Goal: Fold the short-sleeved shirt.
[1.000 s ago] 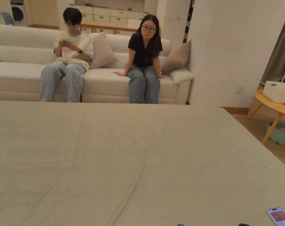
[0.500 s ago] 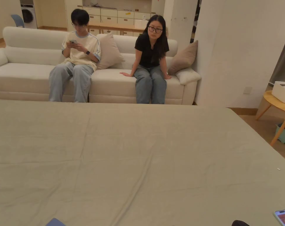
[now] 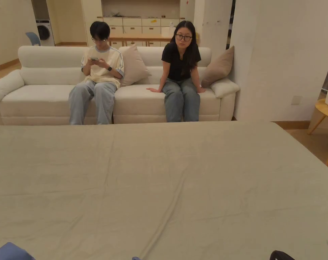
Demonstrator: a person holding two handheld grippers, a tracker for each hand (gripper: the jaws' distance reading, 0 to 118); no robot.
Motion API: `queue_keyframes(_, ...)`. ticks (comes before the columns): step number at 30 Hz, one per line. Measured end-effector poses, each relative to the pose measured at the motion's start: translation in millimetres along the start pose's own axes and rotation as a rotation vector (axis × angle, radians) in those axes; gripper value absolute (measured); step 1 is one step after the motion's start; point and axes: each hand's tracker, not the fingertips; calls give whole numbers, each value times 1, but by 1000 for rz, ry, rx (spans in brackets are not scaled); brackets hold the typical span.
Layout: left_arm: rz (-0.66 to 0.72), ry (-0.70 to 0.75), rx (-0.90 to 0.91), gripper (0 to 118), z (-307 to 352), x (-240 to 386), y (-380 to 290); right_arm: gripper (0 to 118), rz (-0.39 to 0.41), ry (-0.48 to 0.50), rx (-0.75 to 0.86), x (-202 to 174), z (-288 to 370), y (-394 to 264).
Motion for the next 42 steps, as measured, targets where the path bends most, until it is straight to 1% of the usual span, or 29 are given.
queue_keyframes(2, -53, -57, 10, 8, -7, 39, -3, 0, -1, -5, 7, 3, 4, 2)
queue_keyframes(4, -122, -75, -41, 8, -23, 76, -6, 0, -4, -14, 16, 5, 8, 4)
queue_keyframes(5, -105, -96, -98, 8, -36, 99, -13, 0, -7, -16, 20, 6, 10, 5)
queue_keyframes(7, -147, -97, -154, 8, -64, 136, -28, 0, -7, -27, 28, 8, 16, 6)
queue_keyframes(8, -108, -121, -230, 8, -85, 131, -30, 0, -7, -31, 31, 9, 19, 6)
queue_keyframes(9, -119, -142, -262, 8, -99, 144, -39, 0, -7, -35, 33, 11, 22, 6)
queue_keyframes(12, -202, -135, -334, 9, -135, 181, -63, 0, -7, -54, 32, 15, 29, 4)
queue_keyframes(13, -356, -19, -279, 9, -147, 183, -65, 0, -8, -63, 33, 16, 32, 3)
queue_keyframes(14, -383, 27, -292, 9, -159, 184, -71, 0, -12, -69, 32, 17, 34, 3)
queue_keyframes(16, -375, 116, -358, 12, -184, 183, -85, 0, -24, -77, 31, 21, 37, 3)
queue_keyframes(17, -386, 134, -326, 16, -188, 179, -86, 0, -26, -84, 33, 22, 39, 3)
queue_keyframes(18, -376, 104, -294, 20, -185, 173, -86, 0, -27, -87, 36, 24, 41, 4)
queue_keyframes(19, -351, 75, -267, 30, -182, 170, -83, 0, -27, -91, 43, 24, 43, 5)
queue_keyframes(21, -220, -48, -293, 62, -167, 164, -74, 0, -26, -97, 52, 27, 45, 7)
queue_keyframes(22, -179, -115, -300, 71, -158, 160, -68, 0, -26, -100, 53, 29, 45, 7)
queue_keyframes(23, -162, -157, -289, 71, -144, 159, -63, 0, -28, -101, 55, 30, 45, 7)
queue_keyframes(24, -165, -187, -243, 98, -126, 159, -58, 0, -30, -101, 53, 31, 44, 7)
queue_keyframes(25, -170, -228, -179, 117, -105, 156, -54, 0, -34, -102, 51, 32, 43, 6)
queue_keyframes(28, -199, -281, -5, 117, -44, 158, -46, 0, -47, -92, 44, 32, 40, 3)
queue_keyframes(30, -245, -270, 63, 117, -27, 154, -46, 0, -48, -81, 37, 29, 36, 1)
queue_keyframes(32, -280, -243, 20, 116, -36, 154, -48, 0, -47, -68, 28, 26, 32, -2)
queue_keyframes(33, -296, -202, 16, 107, -44, 154, -52, 0, -47, -60, 25, 24, 31, -3)
queue_keyframes(34, -314, -182, 54, 58, -52, 153, -57, 0, -47, -55, 22, 22, 30, -2)
queue_keyframes(35, -370, -119, 121, 0, -66, 155, -66, 0, -47, -48, 22, 19, 30, -3)
queue_keyframes(36, -434, -9, 183, 0, -88, 161, -70, 0, -47, -42, 22, 17, 30, -2)
queue_keyframes(37, -455, 27, 104, 0, -104, 159, -73, 0, -45, -40, 25, 16, 32, -2)
queue_keyframes(40, -257, 7, -69, 0, -148, 141, -80, 0, -32, -34, 34, 14, 37, 2)
queue_keyframes(41, -225, 7, -77, 0, -153, 145, -87, 0, -23, -37, 35, 14, 39, 3)
queue_keyframes(42, -262, -24, -69, 0, -156, 154, -93, 0, -13, -45, 36, 14, 40, 4)
